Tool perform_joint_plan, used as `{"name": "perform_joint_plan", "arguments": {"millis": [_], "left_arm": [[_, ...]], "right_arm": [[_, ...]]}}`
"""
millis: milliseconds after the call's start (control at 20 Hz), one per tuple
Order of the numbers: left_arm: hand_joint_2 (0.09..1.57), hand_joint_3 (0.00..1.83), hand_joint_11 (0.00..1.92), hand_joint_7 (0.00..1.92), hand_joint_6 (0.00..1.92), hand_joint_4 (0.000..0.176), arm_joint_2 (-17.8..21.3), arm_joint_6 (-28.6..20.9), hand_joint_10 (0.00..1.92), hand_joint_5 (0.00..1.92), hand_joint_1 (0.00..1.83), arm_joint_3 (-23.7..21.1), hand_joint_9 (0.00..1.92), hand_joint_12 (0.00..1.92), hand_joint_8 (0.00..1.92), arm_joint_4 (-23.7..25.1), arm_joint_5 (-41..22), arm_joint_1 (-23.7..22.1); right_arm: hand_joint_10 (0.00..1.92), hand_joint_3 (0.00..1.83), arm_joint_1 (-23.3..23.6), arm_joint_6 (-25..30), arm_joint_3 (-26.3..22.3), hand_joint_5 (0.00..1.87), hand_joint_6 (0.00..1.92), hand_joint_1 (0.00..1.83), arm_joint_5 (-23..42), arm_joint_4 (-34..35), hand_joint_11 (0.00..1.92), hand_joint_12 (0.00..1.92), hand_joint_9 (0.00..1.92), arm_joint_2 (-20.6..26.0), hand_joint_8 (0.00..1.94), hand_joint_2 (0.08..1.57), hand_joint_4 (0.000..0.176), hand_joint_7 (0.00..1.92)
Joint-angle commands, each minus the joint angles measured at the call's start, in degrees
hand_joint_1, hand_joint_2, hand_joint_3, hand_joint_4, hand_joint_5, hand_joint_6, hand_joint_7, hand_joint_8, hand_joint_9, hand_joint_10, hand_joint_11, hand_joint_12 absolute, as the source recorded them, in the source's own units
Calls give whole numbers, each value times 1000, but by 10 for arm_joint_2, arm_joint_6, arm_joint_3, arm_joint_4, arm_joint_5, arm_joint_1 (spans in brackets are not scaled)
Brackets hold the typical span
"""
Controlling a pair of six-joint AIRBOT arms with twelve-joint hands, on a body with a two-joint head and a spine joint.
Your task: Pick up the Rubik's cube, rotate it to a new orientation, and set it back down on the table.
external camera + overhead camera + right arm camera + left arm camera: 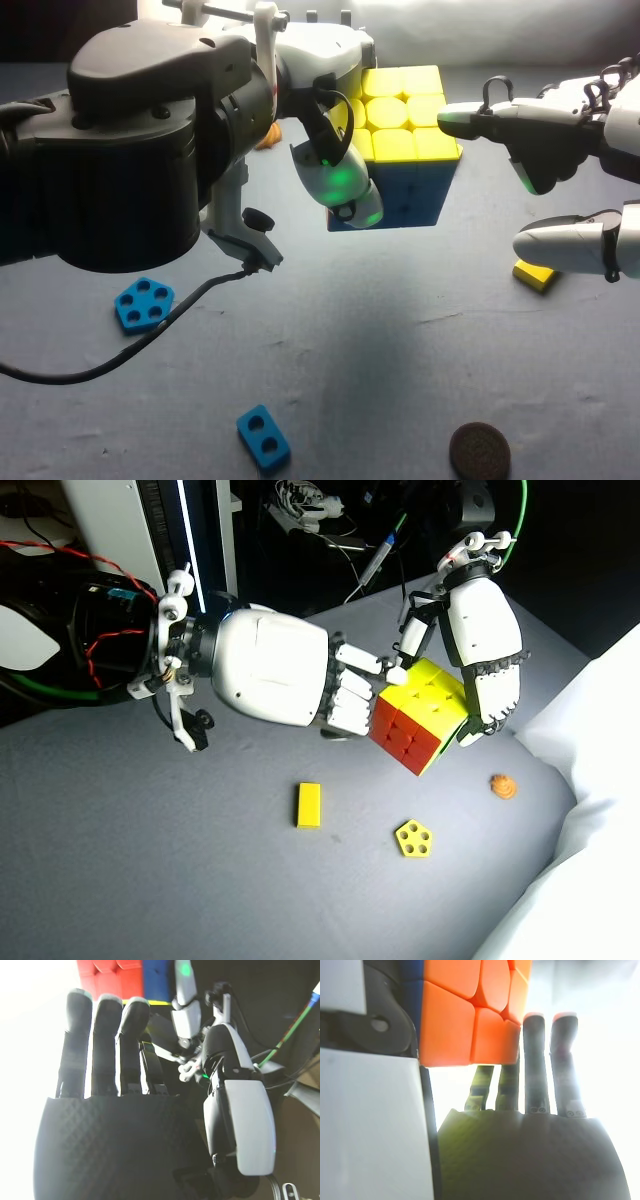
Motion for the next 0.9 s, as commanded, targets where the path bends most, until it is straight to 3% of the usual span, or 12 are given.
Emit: {"name": "perform_joint_plan", "arguments": {"millis": [0,500,700,850], "left_arm": [[1441,2,274,505,1731,0,5,-4,1826,375,1007,0,259,1921,1896,42,5,-10],[1449,4,272,477,1768,0,5,-4,1841,377,986,-1,250,1921,1901,42,5,-10],[1444,2,276,486,1768,0,4,-4,1853,384,987,-1,254,1921,1880,42,5,-10],[1438,0,285,503,1750,0,5,-4,1825,390,1001,0,269,1921,1866,42,5,-10]], "right_arm": [[1921,2,3,3,0,102,2,384,70,7,394,1921,432,2,1733,1266,0,419],[1921,1,-6,-46,8,90,3,354,38,30,371,1921,402,-6,1754,1270,0,383],[1921,2,-14,-49,22,96,6,334,39,33,356,1921,366,-21,1609,1280,0,399],[1921,0,-9,-55,26,109,6,361,39,42,384,1921,404,-28,1689,1266,0,392]]}}
